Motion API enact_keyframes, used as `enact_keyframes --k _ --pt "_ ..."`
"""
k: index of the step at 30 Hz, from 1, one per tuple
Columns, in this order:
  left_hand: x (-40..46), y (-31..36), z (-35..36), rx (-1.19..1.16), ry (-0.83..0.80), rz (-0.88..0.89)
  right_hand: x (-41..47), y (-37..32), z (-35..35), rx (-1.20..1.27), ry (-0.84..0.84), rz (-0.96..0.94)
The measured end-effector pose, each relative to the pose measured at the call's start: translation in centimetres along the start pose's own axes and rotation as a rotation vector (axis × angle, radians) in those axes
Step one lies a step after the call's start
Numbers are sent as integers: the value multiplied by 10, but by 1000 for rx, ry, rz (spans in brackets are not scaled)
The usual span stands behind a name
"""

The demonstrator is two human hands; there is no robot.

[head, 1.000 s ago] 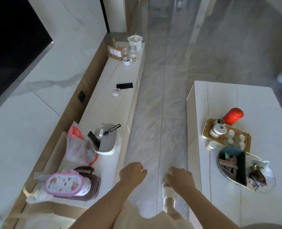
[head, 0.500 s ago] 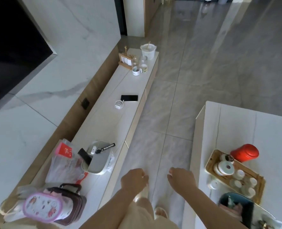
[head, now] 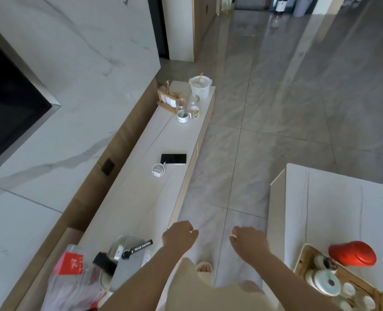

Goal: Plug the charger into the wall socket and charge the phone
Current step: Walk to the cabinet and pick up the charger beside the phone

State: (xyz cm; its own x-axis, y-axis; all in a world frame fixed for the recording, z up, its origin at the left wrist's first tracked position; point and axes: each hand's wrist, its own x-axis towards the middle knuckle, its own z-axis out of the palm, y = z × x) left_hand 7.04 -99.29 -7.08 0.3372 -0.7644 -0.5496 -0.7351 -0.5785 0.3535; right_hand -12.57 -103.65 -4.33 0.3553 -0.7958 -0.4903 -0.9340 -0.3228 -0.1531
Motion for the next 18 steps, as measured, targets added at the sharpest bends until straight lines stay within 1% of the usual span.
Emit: enact_keyframes --k 4,10,14,18 --pt "31 21 -19 -11 -6 4 35 7 -17 21 7 7" --pt "76 55 -28 -58 6 -62 106 28 -46 -22 2 -28" --pt "108 87 -40 -128 52 -137 160 48 -76 -88 -23 -115" --pt "137 122 -47 -171 94 -241 209 68 -120 -101 -5 -264"
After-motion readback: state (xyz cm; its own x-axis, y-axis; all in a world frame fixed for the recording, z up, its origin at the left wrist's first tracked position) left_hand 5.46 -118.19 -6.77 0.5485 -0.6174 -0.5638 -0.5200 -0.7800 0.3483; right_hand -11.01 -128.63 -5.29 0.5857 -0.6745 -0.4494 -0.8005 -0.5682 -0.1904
